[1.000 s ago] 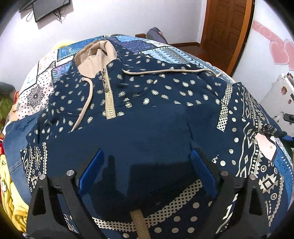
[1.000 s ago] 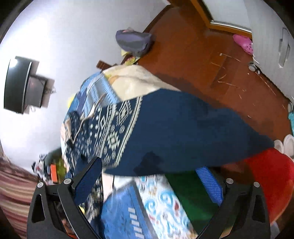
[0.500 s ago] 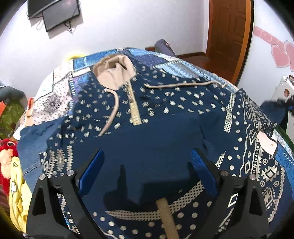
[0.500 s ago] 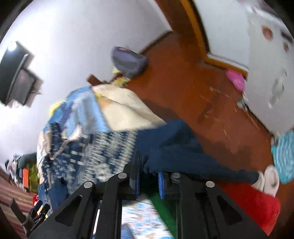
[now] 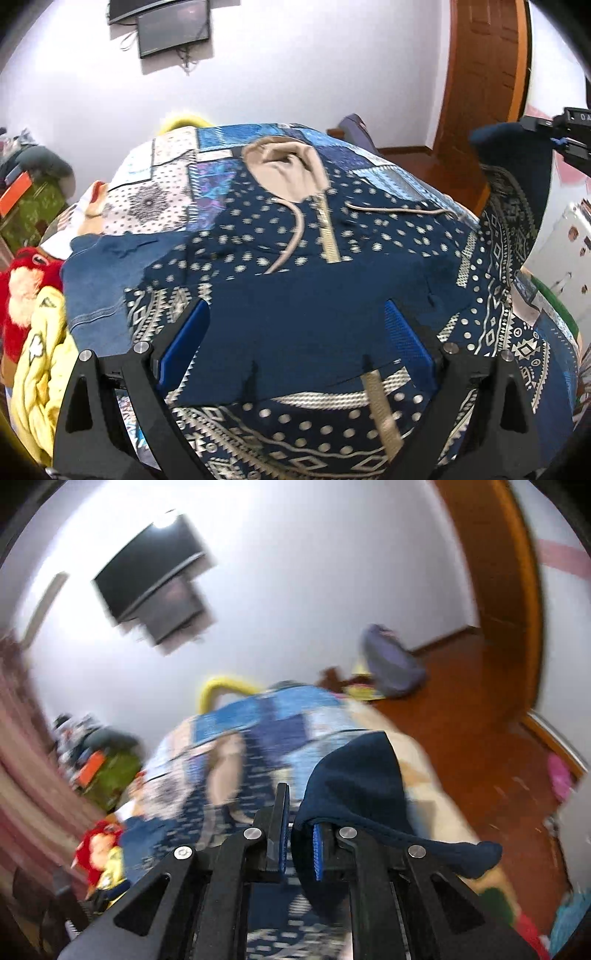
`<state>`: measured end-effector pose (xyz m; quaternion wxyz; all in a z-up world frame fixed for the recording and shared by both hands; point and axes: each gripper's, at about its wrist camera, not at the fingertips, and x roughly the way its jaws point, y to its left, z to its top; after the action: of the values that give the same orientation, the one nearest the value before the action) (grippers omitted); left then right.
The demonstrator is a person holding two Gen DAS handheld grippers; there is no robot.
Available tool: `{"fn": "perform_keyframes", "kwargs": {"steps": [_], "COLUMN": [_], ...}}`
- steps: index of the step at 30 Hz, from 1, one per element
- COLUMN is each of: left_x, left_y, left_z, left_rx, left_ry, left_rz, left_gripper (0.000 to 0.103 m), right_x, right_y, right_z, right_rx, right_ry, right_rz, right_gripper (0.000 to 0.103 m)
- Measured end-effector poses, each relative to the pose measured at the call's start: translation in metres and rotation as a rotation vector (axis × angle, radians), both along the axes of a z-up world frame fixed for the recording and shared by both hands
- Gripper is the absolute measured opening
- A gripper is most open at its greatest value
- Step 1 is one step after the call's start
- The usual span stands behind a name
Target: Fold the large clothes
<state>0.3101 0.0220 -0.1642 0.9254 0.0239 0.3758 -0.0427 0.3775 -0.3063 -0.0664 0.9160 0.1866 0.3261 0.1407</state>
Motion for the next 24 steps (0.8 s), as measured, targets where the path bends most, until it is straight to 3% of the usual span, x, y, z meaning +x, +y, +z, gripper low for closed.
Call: {"fn": "perform_keyframes", "kwargs": {"steps": [5, 10, 17, 19, 24], "left_x": [-0.014, -0.029, -0.039, -0.041, -0.047], "left_y": [0.029, 0.058, 0.09, 0.094, 0.095], "left_z": [0.002, -0.003, -0.021, -0.027, -0.034], "left_rx": [-0.018, -0.026, -0.049, -0.064, -0.082], "left_ry": [-0.01, 0.001, 0.047, 0.06, 0.082], "left_rz": [0.055, 0.101, 0.164, 0.178, 0.19], "left_gripper": [0.095, 0.095, 0.095, 0.095, 0.095], "right_x": [0.01, 0.022, 0.007, -0.002, -0.023], "right_y": [0.089, 0.174, 0.217, 0.216, 0.23], "right_z": [-0.021, -0.101, -0.183, -0.185, -0.182], "right_rx": [0.001, -0.027, -0.129, -0.149, -0.308], "right_ry": [0.067, 0.294, 0.524, 0.487, 0.472], "right_rz": [0.159, 0.297, 0.327, 0.32, 0.335], "right_gripper": [0.008, 0.008, 0.009, 0.009, 0.009]}}
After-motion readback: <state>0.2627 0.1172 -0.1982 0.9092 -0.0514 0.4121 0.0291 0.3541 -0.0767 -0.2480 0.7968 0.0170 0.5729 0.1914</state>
